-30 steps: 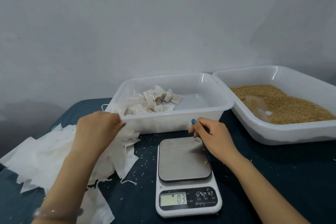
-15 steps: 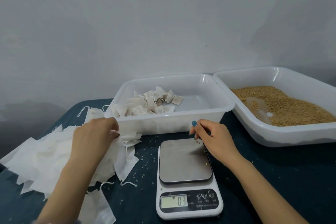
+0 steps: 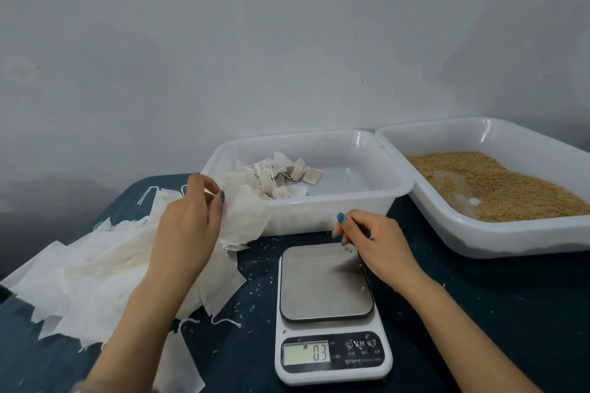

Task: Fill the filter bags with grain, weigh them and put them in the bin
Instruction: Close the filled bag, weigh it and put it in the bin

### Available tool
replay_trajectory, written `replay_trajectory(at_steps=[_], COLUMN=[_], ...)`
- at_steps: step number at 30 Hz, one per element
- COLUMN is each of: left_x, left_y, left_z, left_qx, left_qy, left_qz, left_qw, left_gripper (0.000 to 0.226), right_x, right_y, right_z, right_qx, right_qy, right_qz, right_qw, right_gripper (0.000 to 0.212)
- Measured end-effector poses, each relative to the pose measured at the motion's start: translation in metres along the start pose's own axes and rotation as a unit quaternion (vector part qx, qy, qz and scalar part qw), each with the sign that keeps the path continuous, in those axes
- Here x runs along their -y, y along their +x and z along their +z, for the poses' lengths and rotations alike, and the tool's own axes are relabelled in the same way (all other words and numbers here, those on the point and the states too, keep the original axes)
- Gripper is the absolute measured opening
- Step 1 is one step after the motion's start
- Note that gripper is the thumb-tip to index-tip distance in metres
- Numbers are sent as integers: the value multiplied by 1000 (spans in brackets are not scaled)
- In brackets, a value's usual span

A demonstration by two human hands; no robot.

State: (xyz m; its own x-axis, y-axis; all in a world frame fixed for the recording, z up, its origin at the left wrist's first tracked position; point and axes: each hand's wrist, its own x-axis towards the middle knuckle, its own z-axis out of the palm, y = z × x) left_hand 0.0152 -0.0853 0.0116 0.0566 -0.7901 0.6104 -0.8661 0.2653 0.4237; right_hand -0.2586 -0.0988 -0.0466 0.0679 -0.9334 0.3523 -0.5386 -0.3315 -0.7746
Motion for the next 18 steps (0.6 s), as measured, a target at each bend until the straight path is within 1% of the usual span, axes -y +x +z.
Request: replay_trajectory(at_steps=[2,4,5,6,7,8,9,10,12,14,16,18], left_x=[-3,-9,-14,-20,-27,-34,-40,-45,-52,-55,-56,-54], left_y=[2,1,-1,-3,-6,-9,-12,-15,-20,-25,-31,-34], left_z=[4,9,12,16,21,26,30,35,43,50,54,58], left_qx=[-11,-5,11,33,56,77,93,106,113,105,95,87], left_qy=[-52,-145,-213,-292,-372,-435,-467,-475,-469,-461,-450,-429], left_qz=[-39,-108,-149,-187,-220,-241,-246,-242,-227,-216,-207,-206], left_qw=[998,984,966,937,900,864,844,840,846,854,863,875], left_gripper=[4,3,5,8,10,12,13,14,17,19,22,23], right_x=[0,1,3,5,8,12,17,21,26,26,24,22], right_y=[0,-1,-1,-1,-2,-2,-3,-4,-5,-4,-3,-2], right_z=[0,0,0,0,1,2,3,3,3,1,-1,-3], right_qx=[6,13,19,28,42,62,85,108,127,110,89,75], right_qy=[6,30,53,82,111,139,166,192,230,267,316,330], right_qz=[2,2,0,-3,-6,-7,-4,-1,-4,4,35,53], right_qw=[1000,999,998,996,993,988,982,975,965,957,944,940], right_gripper=[25,21,18,15,13,12,15,22,30,34,37,35])
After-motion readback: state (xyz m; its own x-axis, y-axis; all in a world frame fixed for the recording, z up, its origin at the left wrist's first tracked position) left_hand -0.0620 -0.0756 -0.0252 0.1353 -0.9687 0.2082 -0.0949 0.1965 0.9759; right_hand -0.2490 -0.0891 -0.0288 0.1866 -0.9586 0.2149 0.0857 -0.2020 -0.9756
